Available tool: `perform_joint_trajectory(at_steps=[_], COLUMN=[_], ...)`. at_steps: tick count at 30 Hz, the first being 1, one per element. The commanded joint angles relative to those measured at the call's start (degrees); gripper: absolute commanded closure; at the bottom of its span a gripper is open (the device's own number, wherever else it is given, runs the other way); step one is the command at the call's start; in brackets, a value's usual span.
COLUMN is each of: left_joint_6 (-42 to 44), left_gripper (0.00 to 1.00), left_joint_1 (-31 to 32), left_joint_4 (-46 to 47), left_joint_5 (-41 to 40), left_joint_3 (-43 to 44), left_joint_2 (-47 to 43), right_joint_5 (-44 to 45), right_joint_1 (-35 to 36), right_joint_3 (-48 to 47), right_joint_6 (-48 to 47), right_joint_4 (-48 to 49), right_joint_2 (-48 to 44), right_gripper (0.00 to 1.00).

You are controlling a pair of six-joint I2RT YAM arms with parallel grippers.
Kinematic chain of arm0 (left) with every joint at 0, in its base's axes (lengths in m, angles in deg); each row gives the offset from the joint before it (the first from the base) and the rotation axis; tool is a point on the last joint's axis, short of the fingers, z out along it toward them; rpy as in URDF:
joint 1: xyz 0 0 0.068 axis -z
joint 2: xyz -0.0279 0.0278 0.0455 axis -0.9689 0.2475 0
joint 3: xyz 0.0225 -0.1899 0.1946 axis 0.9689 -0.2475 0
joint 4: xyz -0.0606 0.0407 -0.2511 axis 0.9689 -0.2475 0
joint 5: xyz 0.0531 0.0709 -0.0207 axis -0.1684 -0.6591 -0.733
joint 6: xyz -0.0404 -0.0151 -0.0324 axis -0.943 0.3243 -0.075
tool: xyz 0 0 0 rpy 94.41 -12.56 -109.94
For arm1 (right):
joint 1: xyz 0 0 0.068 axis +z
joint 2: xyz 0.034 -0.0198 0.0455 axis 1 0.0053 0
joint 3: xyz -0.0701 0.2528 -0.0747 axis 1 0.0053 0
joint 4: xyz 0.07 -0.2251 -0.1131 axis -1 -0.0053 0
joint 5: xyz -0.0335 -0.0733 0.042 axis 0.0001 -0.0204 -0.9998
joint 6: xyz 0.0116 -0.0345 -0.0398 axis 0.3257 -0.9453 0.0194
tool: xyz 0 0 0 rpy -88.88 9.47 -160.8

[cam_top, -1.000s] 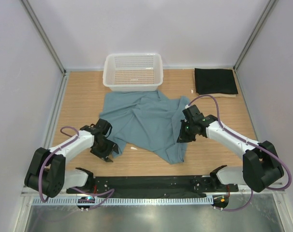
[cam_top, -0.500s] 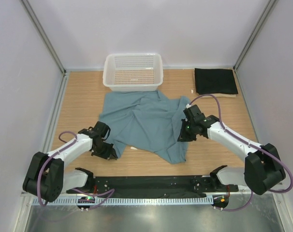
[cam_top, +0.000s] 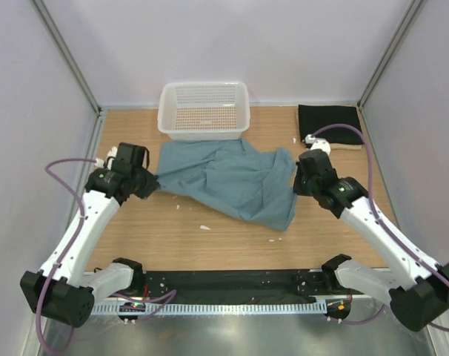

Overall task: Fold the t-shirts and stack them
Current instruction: Flatten the tshirt out

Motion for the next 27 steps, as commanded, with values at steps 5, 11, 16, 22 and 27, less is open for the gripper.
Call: perform_joint_trajectory(at_steps=[5, 11, 16, 22, 27], left_joint_6=[16.02, 24.72, 32.44, 41.77, 45.2], left_gripper=[1.0, 1.0, 1.0, 1.0, 1.0], left_joint_1=[-0.54, -1.07, -1.07, -0.98, 0.34], left_joint_4=[-6.57, -6.04, -3.06, 2.66, 7.66], left_joint_5=[-9.74, -11.5, -10.37, -2.21, 4.03], left_joint_3=[21.22, 31.25, 38.56, 51.38, 58.07], left_joint_2=[-2.27, -2.54, -3.24, -6.66, -10.7], right_joint_5=[14.71, 16.57, 14.9, 7.79, 0.16], right_joint_1=[0.0, 0.0, 0.0, 0.0, 0.0], right_joint_3=[-11.61, -22.6, -33.23, -43.34, -56.06], right_joint_6=[-15.34, -26.42, -29.59, -28.98, -25.48], right_joint_4=[10.6, 18.16, 18.87, 17.03, 13.08], right_joint_2=[-11.78, -16.53, -16.71, -19.69, -20.23], right_gripper=[0.99, 0.99, 0.99, 0.99, 0.99])
